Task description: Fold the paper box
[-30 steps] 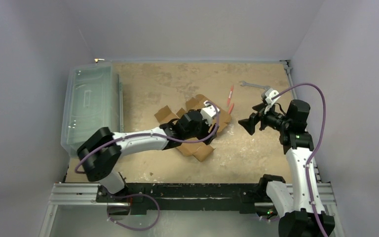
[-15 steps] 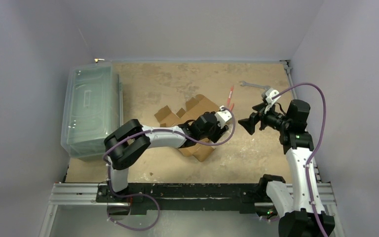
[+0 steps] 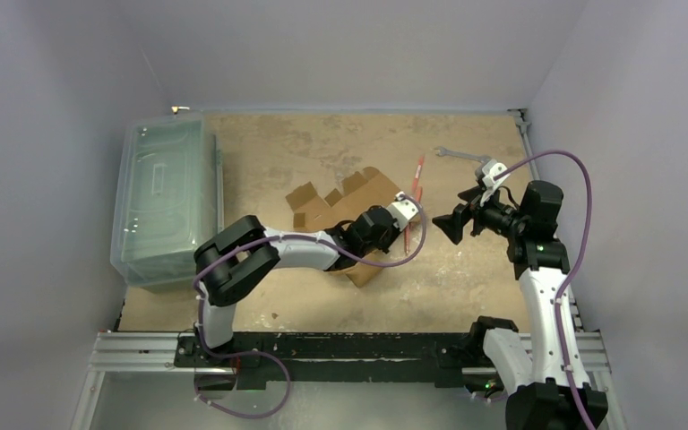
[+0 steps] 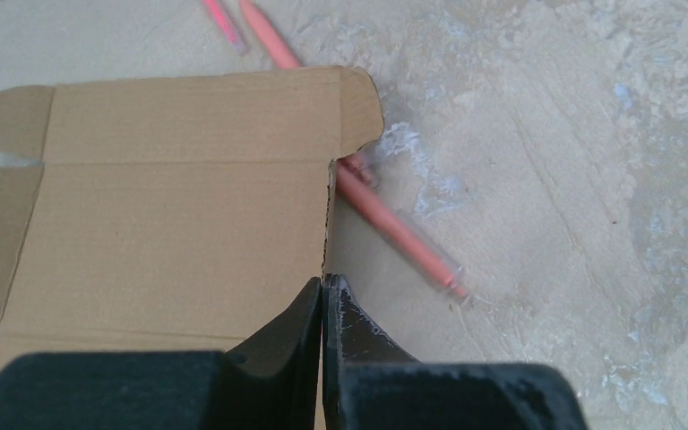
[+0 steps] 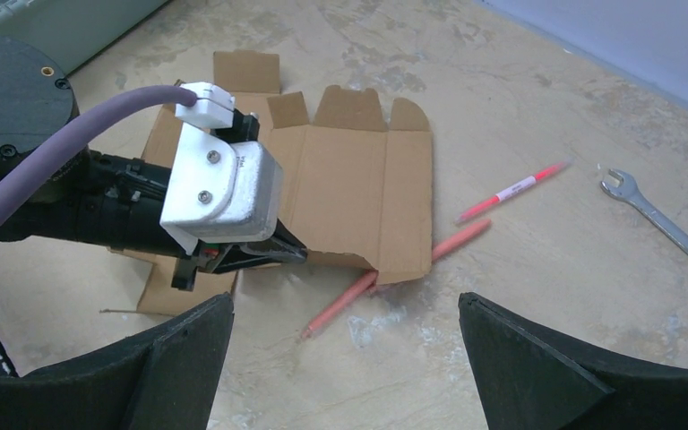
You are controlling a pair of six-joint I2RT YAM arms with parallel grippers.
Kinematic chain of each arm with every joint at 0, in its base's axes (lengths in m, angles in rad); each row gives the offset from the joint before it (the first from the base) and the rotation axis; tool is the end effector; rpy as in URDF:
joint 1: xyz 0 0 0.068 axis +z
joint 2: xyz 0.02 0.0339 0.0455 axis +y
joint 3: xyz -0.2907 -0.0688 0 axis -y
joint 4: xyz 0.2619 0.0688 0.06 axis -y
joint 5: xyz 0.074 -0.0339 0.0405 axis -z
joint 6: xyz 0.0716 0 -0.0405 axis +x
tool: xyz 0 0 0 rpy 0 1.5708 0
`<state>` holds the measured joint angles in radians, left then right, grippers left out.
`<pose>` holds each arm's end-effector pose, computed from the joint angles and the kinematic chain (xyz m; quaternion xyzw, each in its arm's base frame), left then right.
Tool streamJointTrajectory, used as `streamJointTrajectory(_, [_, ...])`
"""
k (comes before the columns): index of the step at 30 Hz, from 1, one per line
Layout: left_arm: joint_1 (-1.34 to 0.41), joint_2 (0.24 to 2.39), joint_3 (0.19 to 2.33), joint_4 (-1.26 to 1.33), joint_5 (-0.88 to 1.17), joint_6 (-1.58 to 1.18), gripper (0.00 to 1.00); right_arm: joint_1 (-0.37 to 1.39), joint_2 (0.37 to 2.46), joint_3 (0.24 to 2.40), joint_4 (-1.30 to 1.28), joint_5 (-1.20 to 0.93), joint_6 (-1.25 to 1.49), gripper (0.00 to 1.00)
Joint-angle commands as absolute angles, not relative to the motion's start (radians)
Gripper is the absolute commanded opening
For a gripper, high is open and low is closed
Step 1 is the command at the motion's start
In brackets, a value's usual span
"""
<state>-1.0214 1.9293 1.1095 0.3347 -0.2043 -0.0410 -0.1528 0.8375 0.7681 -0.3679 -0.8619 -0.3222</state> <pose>0.2589 -0.3950 0.1680 0.3545 0.7763 -0.1850 0.4873 0.2061 0.0233 0.3201 -0.2883 0.7448 0.2278 0.5570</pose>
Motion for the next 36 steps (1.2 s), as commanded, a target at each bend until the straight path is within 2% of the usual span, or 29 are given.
streamJointTrajectory(1, [-1.019, 1.849, 1.056, 0.424, -0.295, -0.044, 0.0, -0.158, 0.836, 0.764, -0.334, -0.864, -0.311, 0.99])
streamJointTrajectory(9, [-1.007, 1.851, 1.068, 0.384, -0.382, -0.119, 0.0, -0.158, 0.84, 0.762, -0.336, -0.85, -0.312, 0.99])
streamJointTrajectory(25, [-1.006, 1.87, 1.102, 0.303, -0.227, -0.211, 0.0, -0.158, 0.856, 0.761, -0.339, -0.833, -0.318, 0.99])
streamJointTrajectory(26, [-1.006, 1.867, 1.106, 0.29, -0.226, -0.217, 0.1, -0.157, 0.856, 0.761, -0.338, -0.832, -0.319, 0.99])
streamJointTrajectory(29, [-1.007, 1.829, 1.108, 0.256, -0.237, -0.232, 0.3, -0.158, 0.856, 0.761, -0.338, -0.831, -0.318, 0.99])
streamJointTrajectory(32, [-0.998, 1.759, 1.093, 0.226, -0.249, -0.247, 0.42, -0.158, 0.857, 0.761, -0.34, -0.831, -0.32, 0.99])
streamJointTrajectory(36, [-0.94, 1.62, 1.03, 0.202, -0.196, -0.278, 0.53, -0.158, 0.856, 0.761, -0.339, -0.827, -0.322, 0.99])
